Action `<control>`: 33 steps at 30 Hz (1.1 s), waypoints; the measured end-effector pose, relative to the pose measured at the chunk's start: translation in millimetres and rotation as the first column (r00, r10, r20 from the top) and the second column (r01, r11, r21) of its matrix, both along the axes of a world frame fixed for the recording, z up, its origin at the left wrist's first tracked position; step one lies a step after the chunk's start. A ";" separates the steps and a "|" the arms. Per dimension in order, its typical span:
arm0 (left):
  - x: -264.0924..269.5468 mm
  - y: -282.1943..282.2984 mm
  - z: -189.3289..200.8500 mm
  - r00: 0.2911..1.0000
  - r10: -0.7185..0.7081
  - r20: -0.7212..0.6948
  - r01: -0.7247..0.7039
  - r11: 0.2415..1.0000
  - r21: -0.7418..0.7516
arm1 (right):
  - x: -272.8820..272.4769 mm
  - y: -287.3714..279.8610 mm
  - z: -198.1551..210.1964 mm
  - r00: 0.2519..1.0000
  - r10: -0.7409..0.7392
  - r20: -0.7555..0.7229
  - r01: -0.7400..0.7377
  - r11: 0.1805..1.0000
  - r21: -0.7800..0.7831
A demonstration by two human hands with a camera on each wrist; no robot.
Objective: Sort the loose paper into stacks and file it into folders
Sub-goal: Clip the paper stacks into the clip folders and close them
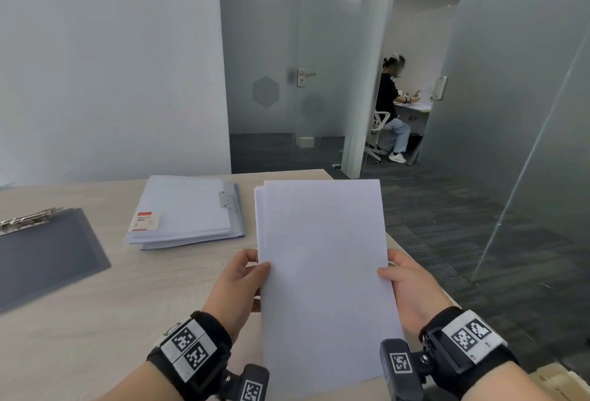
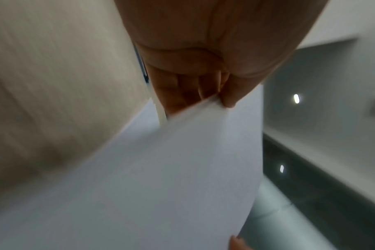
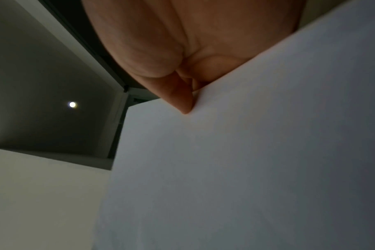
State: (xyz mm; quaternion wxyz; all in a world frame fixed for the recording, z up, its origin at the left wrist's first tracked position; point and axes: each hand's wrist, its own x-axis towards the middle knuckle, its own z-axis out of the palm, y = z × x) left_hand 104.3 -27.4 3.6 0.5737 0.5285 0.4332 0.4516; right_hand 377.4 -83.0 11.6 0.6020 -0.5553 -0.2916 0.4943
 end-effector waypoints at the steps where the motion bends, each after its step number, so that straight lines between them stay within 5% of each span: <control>1: -4.3 -2.1 3.9 0.999 0.015 0.042 -0.014 1.000 -0.018 | -6.0 0.6 3.7 1.000 0.010 -0.028 -0.010 1.000 0.019; 5: -28.4 -6.3 17.4 0.981 0.021 0.194 -0.015 0.999 -0.036 | -43.4 4.6 19.8 0.993 0.086 -0.078 -0.079 0.992 0.097; 9: -69.5 -7.9 30.9 0.979 0.098 0.178 -0.110 0.992 0.060 | -87.0 11.9 29.8 0.974 0.204 -0.102 -0.185 0.968 0.169; 14: -126.1 -9.7 40.2 0.968 0.206 0.141 -0.228 0.959 0.169 | -150.8 23.5 29.0 0.911 0.400 0.096 -0.411 0.897 0.161; 19: -180.4 -16.7 45.0 0.961 0.188 0.205 -0.228 0.954 0.195 | -198.9 39.4 24.5 0.883 0.437 0.171 -0.465 0.863 0.197; 24: -212.2 -24.7 27.7 0.947 0.173 0.270 -0.204 0.975 0.090 | -225.7 44.3 9.9 0.804 0.543 0.240 -0.584 0.798 0.150; 33: -213.1 -18.7 19.7 0.984 0.127 0.123 -0.141 0.984 0.111 | -233.6 51.6 15.7 0.811 0.540 0.225 -0.582 0.779 0.233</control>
